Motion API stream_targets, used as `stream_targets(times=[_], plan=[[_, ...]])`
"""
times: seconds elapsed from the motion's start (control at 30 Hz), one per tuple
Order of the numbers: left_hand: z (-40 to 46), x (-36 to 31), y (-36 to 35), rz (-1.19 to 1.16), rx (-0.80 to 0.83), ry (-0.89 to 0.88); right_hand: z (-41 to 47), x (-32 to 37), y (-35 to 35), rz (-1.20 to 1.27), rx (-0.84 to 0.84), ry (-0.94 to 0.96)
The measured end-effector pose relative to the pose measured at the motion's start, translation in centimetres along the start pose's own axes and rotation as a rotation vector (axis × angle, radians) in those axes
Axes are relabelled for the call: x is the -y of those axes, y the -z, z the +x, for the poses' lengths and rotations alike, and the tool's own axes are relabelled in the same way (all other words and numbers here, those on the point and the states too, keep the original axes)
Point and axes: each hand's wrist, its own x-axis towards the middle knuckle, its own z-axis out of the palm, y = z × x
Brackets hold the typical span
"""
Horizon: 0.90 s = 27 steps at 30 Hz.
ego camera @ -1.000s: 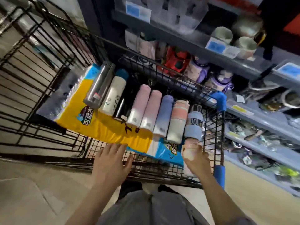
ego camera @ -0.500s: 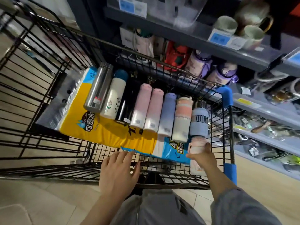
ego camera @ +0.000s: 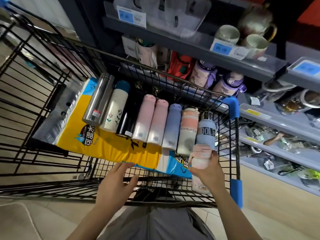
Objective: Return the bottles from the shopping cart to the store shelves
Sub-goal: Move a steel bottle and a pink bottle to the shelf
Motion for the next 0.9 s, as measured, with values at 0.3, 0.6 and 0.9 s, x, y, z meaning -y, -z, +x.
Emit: stream_targets(times=[0.3, 0.6, 0.9], plan=[[7.1, -0.2, 4.3, -0.156, -0.193, -0.006, -1.5, 6.9, 0.7, 0.091, 0.043, 0.223], [21.8, 3.6, 9.4, 0.045, -0.311, 0.095, -4.7, 11.2, -2.5, 0.088, 0.041, 0.141], [27.7, 7.3, 8.7, 0.031, -0.130, 0.100, -7.3, 14.7, -5.9, 0.129, -0.054, 0.000]])
